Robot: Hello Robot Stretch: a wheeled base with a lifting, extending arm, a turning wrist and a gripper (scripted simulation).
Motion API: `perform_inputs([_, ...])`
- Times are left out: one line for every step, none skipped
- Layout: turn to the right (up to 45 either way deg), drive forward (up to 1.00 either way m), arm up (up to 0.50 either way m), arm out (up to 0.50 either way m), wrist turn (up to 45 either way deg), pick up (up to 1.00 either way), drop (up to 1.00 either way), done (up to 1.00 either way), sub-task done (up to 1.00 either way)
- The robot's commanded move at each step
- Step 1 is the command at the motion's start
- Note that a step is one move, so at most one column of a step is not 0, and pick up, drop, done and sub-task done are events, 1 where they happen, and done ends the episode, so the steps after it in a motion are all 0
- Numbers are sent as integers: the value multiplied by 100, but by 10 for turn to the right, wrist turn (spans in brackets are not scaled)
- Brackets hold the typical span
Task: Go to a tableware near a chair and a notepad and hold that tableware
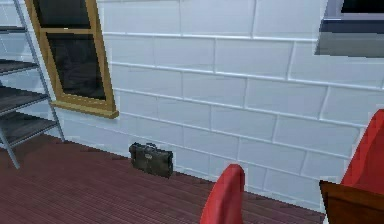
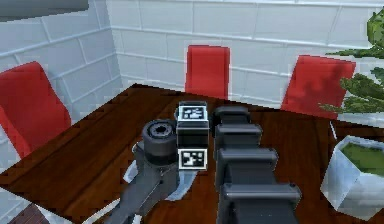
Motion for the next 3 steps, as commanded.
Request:
perform_inputs([0,0,0,0,450,0,0,0,0])
perform_inputs([0,0,0,0,450,0,0,0,0])
perform_inputs([0,0,0,0,390,0,0,0,0])
